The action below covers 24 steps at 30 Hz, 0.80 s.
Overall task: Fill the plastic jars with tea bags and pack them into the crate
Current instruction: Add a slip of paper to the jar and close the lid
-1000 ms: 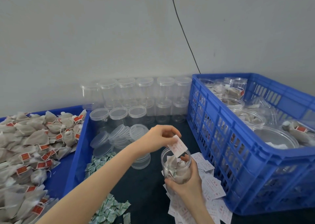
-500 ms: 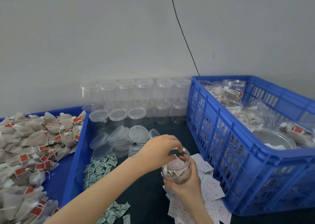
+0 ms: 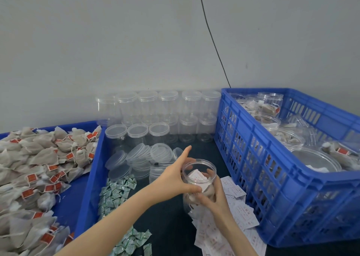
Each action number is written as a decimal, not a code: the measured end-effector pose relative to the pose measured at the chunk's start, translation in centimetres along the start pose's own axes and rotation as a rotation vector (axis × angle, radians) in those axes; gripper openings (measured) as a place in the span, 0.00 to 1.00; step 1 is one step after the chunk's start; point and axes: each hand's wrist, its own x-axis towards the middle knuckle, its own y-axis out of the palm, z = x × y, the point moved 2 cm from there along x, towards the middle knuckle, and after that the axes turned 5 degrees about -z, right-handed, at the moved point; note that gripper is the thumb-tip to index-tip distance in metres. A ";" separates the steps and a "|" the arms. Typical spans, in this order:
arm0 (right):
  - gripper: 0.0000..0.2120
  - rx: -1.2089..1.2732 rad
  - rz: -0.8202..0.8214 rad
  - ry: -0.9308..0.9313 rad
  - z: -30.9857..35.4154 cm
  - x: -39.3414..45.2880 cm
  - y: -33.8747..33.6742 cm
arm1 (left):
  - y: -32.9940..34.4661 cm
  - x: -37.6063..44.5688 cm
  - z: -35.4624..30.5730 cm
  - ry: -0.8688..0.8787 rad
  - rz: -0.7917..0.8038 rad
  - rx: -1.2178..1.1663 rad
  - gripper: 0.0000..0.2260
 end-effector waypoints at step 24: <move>0.45 -1.373 0.679 -0.106 9.8 7.9 1.8 | 1.1 0.4 3.5 0.009 -0.154 -0.071 0.58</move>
